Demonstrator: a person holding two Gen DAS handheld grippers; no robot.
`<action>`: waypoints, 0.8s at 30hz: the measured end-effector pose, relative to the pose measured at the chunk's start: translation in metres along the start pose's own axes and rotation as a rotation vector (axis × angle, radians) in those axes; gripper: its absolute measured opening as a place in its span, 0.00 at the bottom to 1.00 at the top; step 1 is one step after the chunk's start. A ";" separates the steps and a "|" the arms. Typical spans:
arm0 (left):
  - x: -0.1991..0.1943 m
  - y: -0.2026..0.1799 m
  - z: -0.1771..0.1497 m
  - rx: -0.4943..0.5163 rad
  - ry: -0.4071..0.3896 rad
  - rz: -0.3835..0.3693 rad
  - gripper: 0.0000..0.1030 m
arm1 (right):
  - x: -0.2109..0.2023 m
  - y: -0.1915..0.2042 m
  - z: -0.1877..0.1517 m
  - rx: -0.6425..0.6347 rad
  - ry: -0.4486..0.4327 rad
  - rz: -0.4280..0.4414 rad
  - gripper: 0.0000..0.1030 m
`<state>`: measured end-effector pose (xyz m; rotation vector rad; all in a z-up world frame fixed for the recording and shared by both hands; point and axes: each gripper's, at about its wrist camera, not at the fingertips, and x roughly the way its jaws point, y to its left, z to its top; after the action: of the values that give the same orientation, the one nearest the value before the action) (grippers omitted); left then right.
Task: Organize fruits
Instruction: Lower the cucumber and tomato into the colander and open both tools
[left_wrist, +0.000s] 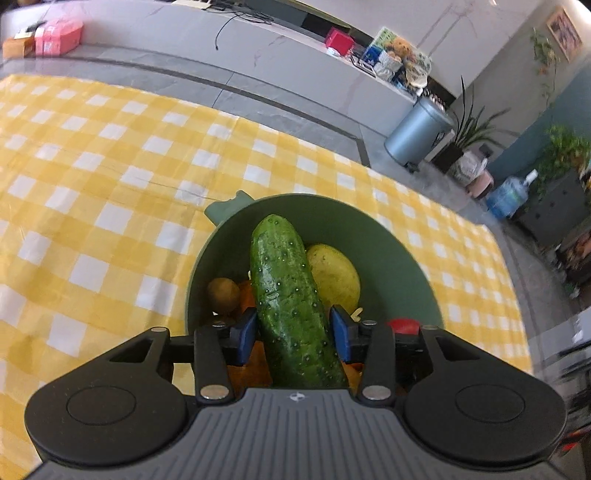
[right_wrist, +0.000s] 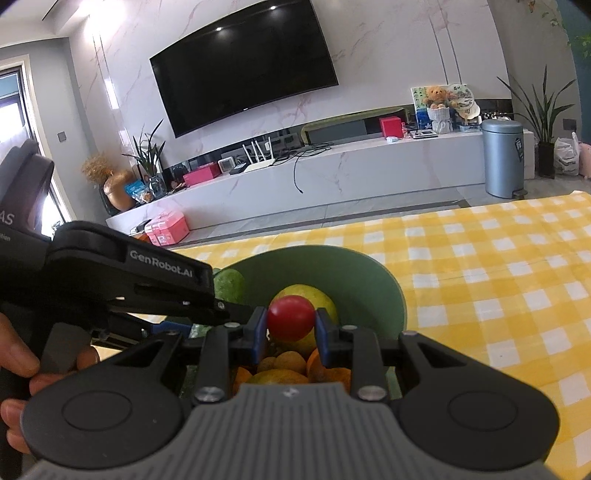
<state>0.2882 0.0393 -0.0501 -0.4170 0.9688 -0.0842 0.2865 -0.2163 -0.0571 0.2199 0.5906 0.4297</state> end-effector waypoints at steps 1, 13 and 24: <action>0.000 -0.003 -0.001 0.023 0.002 0.016 0.49 | 0.001 0.000 0.000 -0.001 0.003 0.002 0.23; -0.039 -0.007 -0.007 0.115 -0.114 0.024 0.56 | 0.012 0.000 0.006 -0.026 0.035 0.007 0.24; -0.076 0.010 -0.031 0.153 -0.205 0.045 0.60 | 0.041 0.007 0.013 -0.091 0.113 -0.036 0.24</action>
<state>0.2186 0.0585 -0.0101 -0.2572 0.7633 -0.0722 0.3218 -0.1927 -0.0646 0.0983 0.6827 0.4351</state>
